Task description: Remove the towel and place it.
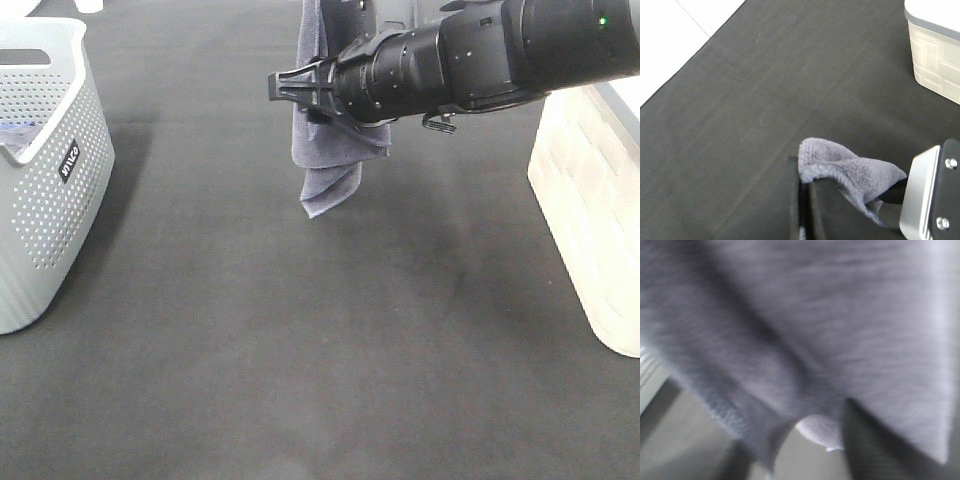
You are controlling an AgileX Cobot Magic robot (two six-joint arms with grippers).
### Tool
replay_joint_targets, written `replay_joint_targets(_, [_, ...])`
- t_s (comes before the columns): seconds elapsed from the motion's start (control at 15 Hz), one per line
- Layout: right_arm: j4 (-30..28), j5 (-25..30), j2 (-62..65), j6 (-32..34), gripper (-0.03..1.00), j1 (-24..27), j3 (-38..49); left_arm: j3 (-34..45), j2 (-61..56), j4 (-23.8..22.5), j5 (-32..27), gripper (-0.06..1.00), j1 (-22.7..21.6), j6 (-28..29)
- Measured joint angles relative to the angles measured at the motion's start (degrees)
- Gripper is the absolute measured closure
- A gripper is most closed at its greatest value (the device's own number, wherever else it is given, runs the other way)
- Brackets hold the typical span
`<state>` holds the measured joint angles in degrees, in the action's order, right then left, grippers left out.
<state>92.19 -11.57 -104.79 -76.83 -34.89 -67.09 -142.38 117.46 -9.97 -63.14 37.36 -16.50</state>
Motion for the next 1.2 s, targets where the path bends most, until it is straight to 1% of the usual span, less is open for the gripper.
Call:
replay_joint_targets(0.13, [0.17,-0.69,0.00,0.17,0.64,0.00,0.00,0.00,0.00,0.00,0.00,0.94,0.00,0.11])
replay_joint_targets(0.2, [0.17,-0.74,0.00,0.17,0.69,0.00,0.00,0.00,0.00,0.00,0.00,0.94,0.00,0.11])
replay_joint_targets(0.33, [0.17,-0.11,0.00,-0.06,0.85,0.00,0.00,0.00,0.00,0.00,0.00,0.94,0.00,0.11])
replay_joint_targets(0.4, [0.29,1.15,0.00,-0.92,0.95,0.00,0.00,0.00,0.00,0.00,0.00,0.94,0.00,0.11])
replay_joint_targets(0.6, [1.72,8.02,0.23,-3.61,0.96,0.00,0.92,0.00,0.00,0.00,-0.57,0.94,0.00,0.06])
replay_joint_targets(0.67, [1.66,11.97,0.86,-5.10,0.96,0.00,2.81,0.00,0.00,-0.92,-2.12,0.94,0.00,0.06])
replay_joint_targets(0.8, [-0.80,18.45,2.12,-5.44,0.96,0.00,4.53,0.00,0.00,-2.01,-3.55,0.94,0.00,0.06])
replay_joint_targets(0.87, [-2.23,20.40,2.41,-5.27,0.96,0.00,4.70,0.00,0.06,-2.12,-3.72,0.94,0.00,0.06])
replay_joint_targets(0.93, [-5.90,24.18,2.75,-2.86,0.96,0.00,4.70,0.00,0.17,-2.12,-4.47,0.94,0.00,0.11])
replay_joint_targets(1.0, [-11.92,27.73,2.86,1.32,0.96,0.34,4.70,0.00,0.23,-2.12,-4.70,0.94,0.00,0.11])
replay_joint_targets(1.07, [-18.91,31.97,2.86,7.79,0.96,1.32,4.70,0.00,0.40,-2.12,-5.33,0.94,0.00,0.11])
replay_joint_targets(1.13, [-31.17,37.87,3.04,20.57,0.96,3.61,4.64,0.00,0.52,-2.06,-7.22,0.94,0.00,0.11])
replay_joint_targets(1.2, [-35.41,39.42,3.32,25.04,0.96,4.58,4.53,0.00,0.74,-2.06,-8.25,0.94,0.00,0.11])
